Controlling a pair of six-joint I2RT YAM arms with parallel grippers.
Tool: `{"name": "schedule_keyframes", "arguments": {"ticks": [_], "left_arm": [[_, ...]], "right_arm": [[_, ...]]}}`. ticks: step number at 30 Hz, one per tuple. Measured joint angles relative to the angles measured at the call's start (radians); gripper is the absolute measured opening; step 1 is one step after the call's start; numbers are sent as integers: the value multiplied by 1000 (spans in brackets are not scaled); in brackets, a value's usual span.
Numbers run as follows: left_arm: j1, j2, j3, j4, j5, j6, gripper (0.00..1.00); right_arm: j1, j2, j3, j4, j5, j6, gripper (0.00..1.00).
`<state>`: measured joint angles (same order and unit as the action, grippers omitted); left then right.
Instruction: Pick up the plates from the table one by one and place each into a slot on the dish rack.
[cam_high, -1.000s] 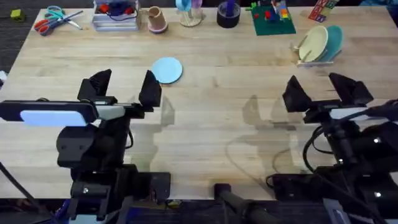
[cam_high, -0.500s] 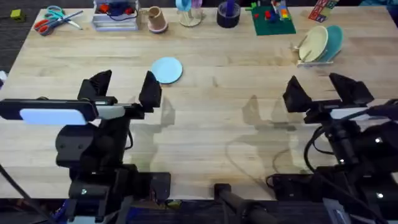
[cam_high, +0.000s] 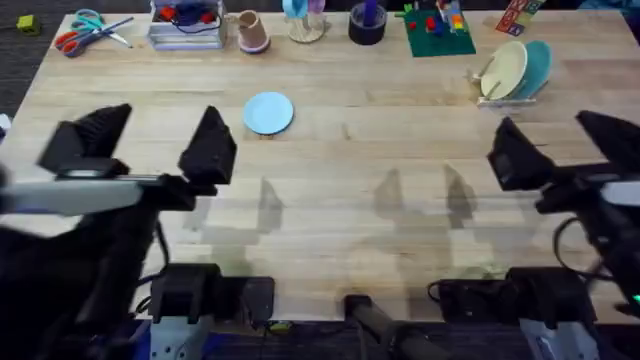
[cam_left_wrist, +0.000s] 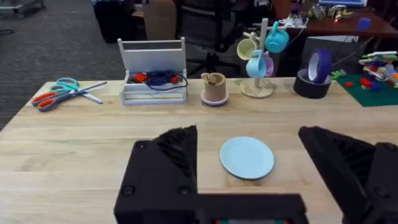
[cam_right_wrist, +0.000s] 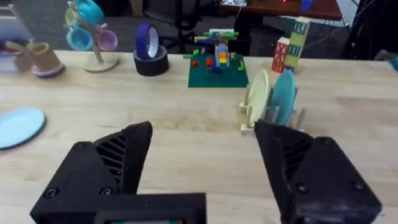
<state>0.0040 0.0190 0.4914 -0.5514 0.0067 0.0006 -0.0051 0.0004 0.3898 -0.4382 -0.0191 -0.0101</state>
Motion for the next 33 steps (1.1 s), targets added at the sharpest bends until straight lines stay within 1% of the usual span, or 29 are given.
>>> {"name": "schedule_keyframes", "arguments": {"ticks": [4, 7, 11, 16, 24, 28, 33], "left_arm": [[0, 75, 129, -99, 0, 0, 993], [0, 175, 233, -171, 0, 2, 993], [0, 332, 379, -273, 2, 3, 993], [0, 525, 576, -398, 4, 4, 993], [0, 806, 898, -623, 5, 5, 993], [0, 941, 1039, -752, 5, 7, 993], [0, 1096, 1188, -899, 4, 7, 994]], "right_arm": [[0, 46, 109, -81, -1, -17, 992], [0, 131, 198, -132, -2, -22, 992], [0, 273, 330, -194, -4, -31, 992], [0, 489, 539, -289, -4, -51, 992], [0, 801, 865, -522, -4, -61, 991], [0, 924, 1003, -632, -4, -65, 991], [0, 1030, 1131, -738, -4, -65, 991]]}}
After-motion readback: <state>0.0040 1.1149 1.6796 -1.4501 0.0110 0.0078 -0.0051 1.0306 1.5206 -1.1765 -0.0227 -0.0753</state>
